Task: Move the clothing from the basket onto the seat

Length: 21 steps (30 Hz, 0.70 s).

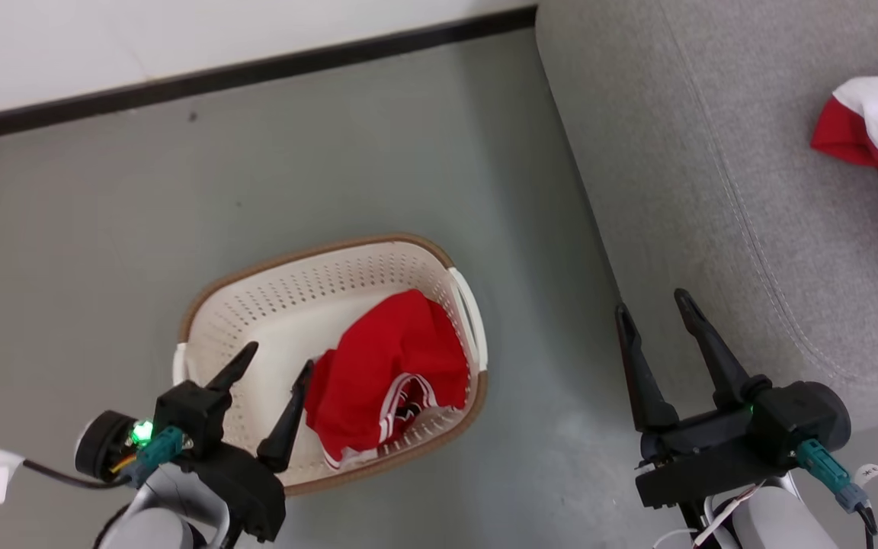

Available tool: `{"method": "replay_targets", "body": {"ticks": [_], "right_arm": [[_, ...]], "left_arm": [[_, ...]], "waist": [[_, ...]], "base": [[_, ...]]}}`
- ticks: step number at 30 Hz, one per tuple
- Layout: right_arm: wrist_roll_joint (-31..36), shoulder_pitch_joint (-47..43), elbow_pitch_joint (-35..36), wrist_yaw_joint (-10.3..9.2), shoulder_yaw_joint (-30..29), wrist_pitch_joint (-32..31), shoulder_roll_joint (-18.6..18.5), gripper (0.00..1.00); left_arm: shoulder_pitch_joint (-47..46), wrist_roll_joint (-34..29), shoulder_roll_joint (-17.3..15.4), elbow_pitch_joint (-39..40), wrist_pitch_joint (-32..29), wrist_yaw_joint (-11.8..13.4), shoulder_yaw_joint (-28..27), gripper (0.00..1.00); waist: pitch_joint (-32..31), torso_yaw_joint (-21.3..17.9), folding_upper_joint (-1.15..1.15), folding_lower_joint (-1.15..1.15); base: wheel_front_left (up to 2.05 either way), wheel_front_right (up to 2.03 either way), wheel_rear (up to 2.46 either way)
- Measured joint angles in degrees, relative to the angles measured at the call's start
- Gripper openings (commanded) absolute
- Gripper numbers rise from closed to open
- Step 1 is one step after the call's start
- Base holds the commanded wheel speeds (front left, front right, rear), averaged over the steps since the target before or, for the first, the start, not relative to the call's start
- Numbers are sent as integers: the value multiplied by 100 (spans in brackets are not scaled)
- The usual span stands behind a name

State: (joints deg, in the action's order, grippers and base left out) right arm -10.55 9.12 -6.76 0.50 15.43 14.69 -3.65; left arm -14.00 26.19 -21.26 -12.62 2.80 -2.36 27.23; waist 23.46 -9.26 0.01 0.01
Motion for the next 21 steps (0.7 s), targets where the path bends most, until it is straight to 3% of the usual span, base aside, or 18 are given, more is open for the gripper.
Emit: {"method": "replay_targets", "body": {"ticks": [18,21], "right_arm": [[-64,359,247,-109,500,1,71,100],[-181,401,277,-212,630,0,73,100]], "left_arm": [[-1193,-115,-577,-424,-1232,-170,-123,100],[-1227,-110,-643,-549,-1374,-170,-147,100]], "waist": [[1612,-857,0,0],[1836,-972,0,0]], "base": [[0,0,0],[0,0,0]]}}
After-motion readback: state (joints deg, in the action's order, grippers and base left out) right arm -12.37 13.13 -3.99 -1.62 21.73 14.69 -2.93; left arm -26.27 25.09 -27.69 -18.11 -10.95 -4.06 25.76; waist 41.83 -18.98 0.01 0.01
